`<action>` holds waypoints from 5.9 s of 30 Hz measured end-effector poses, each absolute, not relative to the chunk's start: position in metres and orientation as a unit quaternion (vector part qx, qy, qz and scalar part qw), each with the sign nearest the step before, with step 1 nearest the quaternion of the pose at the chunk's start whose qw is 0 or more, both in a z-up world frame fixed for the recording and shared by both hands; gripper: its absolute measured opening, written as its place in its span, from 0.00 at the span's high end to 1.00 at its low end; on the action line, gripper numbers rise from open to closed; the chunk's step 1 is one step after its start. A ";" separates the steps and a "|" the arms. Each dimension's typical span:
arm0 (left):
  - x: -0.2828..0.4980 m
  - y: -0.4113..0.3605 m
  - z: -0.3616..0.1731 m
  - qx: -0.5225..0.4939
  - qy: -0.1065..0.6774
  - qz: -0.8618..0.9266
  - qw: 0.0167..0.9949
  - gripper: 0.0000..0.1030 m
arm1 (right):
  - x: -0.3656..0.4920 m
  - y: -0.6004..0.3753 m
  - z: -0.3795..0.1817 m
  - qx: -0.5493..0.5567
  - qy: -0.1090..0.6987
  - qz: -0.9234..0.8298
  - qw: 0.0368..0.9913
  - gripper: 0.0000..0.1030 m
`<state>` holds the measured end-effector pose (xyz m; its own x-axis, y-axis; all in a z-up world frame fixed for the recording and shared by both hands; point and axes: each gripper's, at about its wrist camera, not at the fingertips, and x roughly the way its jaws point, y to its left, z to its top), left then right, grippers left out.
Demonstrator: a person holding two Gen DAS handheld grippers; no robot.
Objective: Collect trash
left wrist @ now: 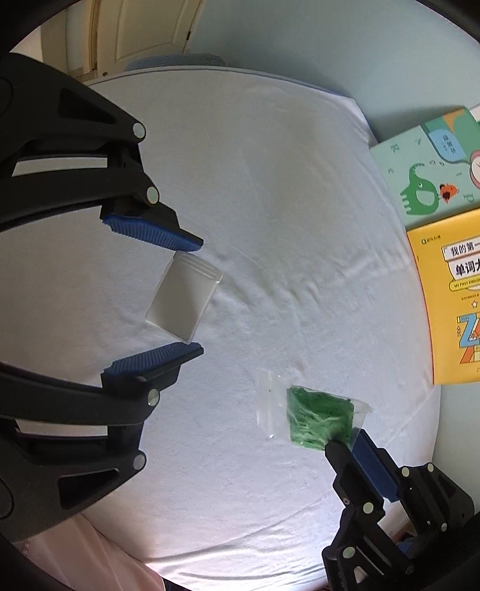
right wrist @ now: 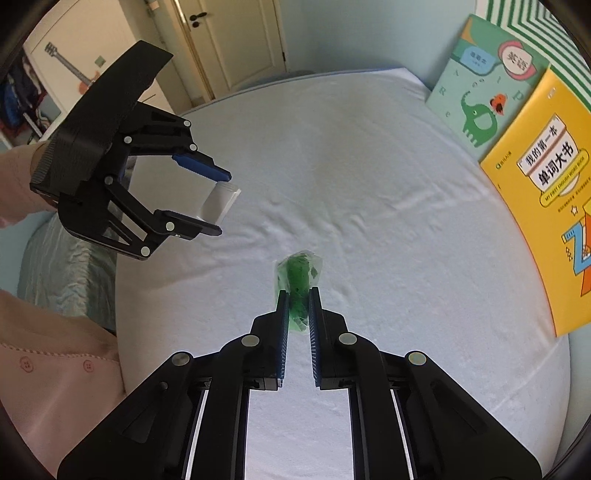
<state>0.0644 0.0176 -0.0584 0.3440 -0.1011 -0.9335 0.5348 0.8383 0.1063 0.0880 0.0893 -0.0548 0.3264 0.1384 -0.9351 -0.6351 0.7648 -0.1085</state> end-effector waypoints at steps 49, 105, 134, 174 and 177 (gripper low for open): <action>-0.273 0.353 -0.077 -0.068 0.598 0.153 0.784 0.53 | -0.006 0.551 -0.169 -0.409 0.466 0.582 0.527 0.89; -0.211 0.306 -0.063 0.050 0.572 0.054 0.817 0.06 | 0.011 0.424 -0.157 -0.319 0.529 0.359 0.700 0.13; -0.028 0.066 -0.045 0.124 0.523 -0.139 0.832 0.06 | -0.010 0.116 -0.081 -0.119 0.532 0.058 0.837 0.13; 0.047 -0.046 -0.045 0.142 0.522 -0.248 0.803 0.07 | -0.042 -0.005 -0.064 0.048 0.477 -0.162 0.862 0.13; 0.047 -0.045 -0.046 0.141 0.522 -0.249 0.804 0.07 | -0.041 -0.006 -0.063 0.046 0.478 -0.161 0.862 0.13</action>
<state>0.0471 -0.0449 -0.0460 0.3312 -0.2526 -0.9091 0.5466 0.8367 -0.0333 -0.0409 -0.0063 -0.0631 0.4904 -0.2344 -0.8394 0.3222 0.9437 -0.0753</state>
